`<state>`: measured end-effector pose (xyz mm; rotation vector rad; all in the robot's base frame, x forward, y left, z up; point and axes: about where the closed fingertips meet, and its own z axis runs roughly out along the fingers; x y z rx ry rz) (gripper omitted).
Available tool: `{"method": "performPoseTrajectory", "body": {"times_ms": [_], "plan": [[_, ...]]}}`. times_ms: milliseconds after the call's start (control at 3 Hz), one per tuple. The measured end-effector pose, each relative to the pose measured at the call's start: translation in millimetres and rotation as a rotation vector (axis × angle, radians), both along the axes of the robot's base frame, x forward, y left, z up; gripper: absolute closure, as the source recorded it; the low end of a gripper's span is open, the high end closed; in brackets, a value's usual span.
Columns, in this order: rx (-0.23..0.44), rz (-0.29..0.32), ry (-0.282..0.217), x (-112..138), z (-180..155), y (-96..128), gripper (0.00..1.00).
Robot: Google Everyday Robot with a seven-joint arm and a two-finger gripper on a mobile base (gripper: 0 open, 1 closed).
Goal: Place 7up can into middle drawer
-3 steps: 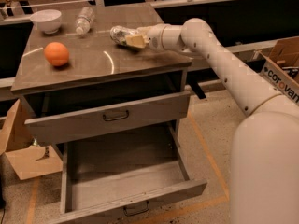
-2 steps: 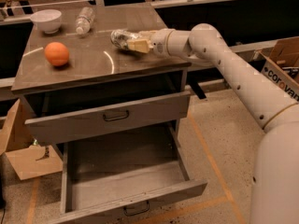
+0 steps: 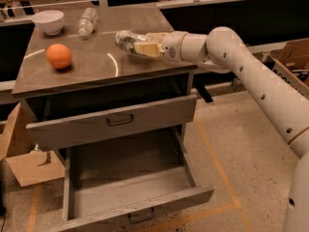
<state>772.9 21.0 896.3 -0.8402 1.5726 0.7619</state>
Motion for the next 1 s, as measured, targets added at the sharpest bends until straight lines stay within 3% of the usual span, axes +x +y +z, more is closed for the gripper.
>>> {"method": "performPoseTrajectory", "body": {"times_ms": [667, 1000], "plan": [[0.02, 0.074, -0.011, -57.4, 21.3, 3.3, 1.0], [0.048, 0.106, 0.019, -96.5, 21.3, 9.4, 1.0]]}}
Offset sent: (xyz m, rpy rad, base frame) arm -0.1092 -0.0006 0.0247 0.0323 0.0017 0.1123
